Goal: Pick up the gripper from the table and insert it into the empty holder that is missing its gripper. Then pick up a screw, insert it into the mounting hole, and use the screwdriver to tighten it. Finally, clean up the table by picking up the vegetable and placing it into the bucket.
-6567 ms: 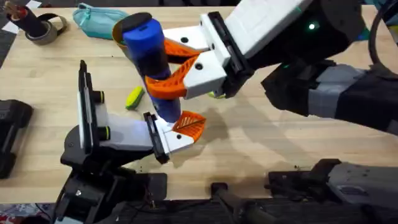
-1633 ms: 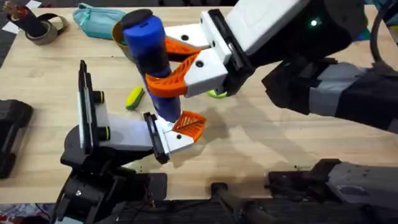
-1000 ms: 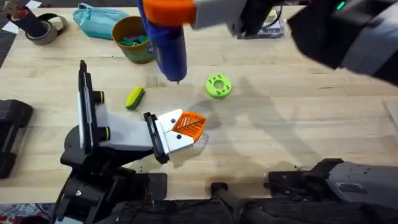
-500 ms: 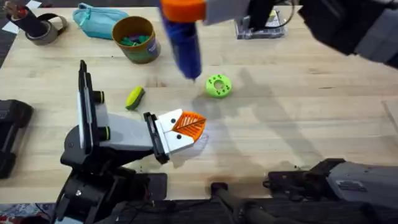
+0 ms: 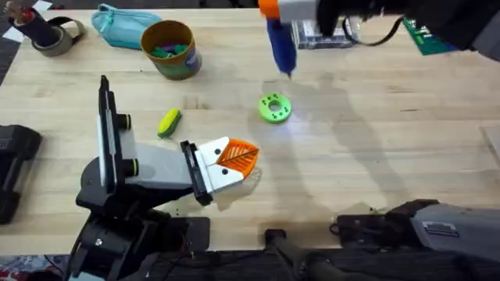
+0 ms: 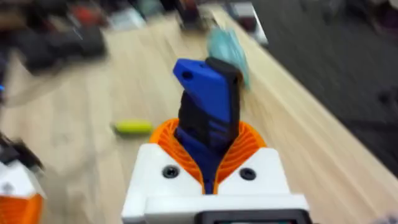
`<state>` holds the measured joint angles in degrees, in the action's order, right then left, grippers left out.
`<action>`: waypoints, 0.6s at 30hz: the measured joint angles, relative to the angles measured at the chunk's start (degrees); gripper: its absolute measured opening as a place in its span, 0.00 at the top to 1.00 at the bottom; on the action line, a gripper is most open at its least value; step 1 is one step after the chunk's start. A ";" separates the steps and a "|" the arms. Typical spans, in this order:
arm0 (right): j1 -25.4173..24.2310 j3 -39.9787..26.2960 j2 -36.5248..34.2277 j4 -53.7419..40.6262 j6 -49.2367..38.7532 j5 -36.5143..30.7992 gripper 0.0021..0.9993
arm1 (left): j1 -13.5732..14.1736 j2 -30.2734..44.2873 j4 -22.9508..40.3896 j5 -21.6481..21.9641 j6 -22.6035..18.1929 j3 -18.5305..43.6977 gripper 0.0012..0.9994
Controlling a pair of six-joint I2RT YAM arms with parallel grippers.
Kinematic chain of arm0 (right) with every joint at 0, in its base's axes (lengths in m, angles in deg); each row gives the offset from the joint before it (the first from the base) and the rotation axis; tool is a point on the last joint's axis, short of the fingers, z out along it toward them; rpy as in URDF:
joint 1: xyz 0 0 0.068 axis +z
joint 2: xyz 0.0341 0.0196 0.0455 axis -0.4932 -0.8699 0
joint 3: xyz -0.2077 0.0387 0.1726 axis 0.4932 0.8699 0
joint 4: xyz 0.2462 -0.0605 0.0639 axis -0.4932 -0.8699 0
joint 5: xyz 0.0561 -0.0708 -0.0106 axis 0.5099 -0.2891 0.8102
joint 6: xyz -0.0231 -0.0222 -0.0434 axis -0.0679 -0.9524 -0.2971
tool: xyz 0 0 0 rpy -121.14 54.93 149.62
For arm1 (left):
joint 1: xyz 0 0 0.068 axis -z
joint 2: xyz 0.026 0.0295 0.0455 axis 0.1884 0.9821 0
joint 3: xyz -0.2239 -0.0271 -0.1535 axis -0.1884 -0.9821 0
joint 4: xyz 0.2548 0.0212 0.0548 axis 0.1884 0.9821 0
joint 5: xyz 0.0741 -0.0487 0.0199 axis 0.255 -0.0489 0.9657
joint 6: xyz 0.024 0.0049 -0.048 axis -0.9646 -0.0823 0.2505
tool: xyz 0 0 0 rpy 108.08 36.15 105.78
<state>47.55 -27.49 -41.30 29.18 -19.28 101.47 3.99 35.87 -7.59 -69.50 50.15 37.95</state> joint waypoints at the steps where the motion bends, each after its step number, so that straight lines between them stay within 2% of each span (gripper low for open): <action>1: 0.37 -0.02 0.00 -2.72 -2.39 -2.15 0.95 | 0.00 0.01 0.00 0.01 0.00 0.00 0.98; 5: 0.53 -0.02 -0.01 -12.53 -13.57 -8.15 0.95 | 0.00 0.01 -0.01 0.01 0.00 0.00 0.98; 9: 1.42 -0.02 -0.01 -12.93 -21.79 -13.93 0.95 | 0.00 0.01 0.00 0.01 0.00 0.00 0.98; 11: 2.34 -0.02 -0.01 -11.97 -23.58 -18.47 0.95 | 0.00 0.01 0.00 0.01 0.00 0.00 0.98; 12: 3.55 -0.03 -0.02 -11.45 -24.66 -25.56 0.95 | 0.00 0.01 -0.02 0.01 0.00 0.00 0.98; 18: 4.92 -0.07 -0.02 -20.49 -25.47 -32.79 0.95 | 0.00 0.01 0.00 0.01 0.00 0.00 0.98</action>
<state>52.46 -27.55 -41.32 8.69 -44.75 68.68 3.99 35.88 -7.59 -69.49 50.15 37.95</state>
